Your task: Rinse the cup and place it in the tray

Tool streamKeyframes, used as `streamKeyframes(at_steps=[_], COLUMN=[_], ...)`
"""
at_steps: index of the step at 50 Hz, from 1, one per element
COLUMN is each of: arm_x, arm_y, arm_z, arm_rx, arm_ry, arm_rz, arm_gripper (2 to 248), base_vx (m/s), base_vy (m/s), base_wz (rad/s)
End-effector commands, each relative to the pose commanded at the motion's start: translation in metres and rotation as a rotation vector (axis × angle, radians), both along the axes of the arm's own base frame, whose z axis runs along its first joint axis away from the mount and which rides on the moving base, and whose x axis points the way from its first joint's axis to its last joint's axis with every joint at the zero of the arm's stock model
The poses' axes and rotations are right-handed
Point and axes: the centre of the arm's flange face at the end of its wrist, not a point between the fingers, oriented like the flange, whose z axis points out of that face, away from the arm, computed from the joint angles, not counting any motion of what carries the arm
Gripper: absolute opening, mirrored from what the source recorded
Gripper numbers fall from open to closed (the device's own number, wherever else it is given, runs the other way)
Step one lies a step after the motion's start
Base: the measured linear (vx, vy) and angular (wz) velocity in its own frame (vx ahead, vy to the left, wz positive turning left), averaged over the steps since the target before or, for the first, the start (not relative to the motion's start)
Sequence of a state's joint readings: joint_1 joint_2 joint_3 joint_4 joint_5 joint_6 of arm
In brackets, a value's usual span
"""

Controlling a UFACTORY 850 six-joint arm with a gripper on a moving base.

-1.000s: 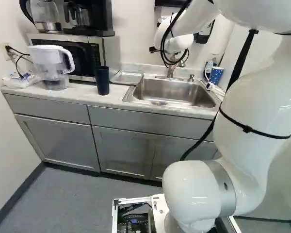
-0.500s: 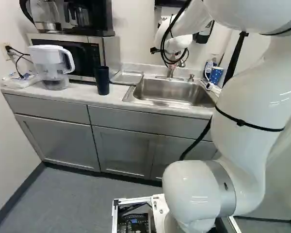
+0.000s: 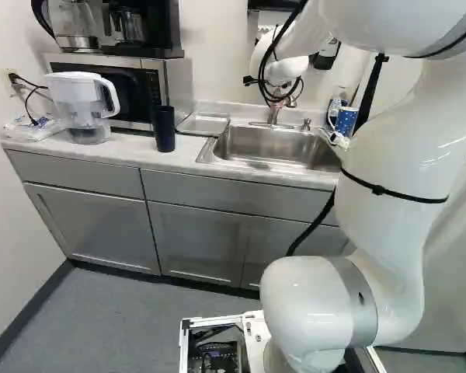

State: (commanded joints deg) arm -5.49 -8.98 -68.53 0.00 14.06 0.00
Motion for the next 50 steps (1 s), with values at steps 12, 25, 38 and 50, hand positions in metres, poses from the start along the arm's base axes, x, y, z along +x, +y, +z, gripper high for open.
streamKeyframes(at_steps=[12,25,38,50], arm_x=[0.007,0.018,0.03,0.04], arm_y=[-0.006,-0.012,-0.018,-0.021], arm_z=[0.0,-0.002,-0.003,-0.004], arm_rx=[0.0,0.001,0.0,0.0], arm_ry=[-0.002,0.006,0.003,-0.001], arm_rz=[-0.009,-0.017,-0.024,-0.028], arm_gripper=[247,247,247,247], base_vx=[0.0,0.0,0.0,0.0], base_vy=[0.0,0.0,0.0,0.0], base_wz=[0.0,0.0,0.0,0.0])
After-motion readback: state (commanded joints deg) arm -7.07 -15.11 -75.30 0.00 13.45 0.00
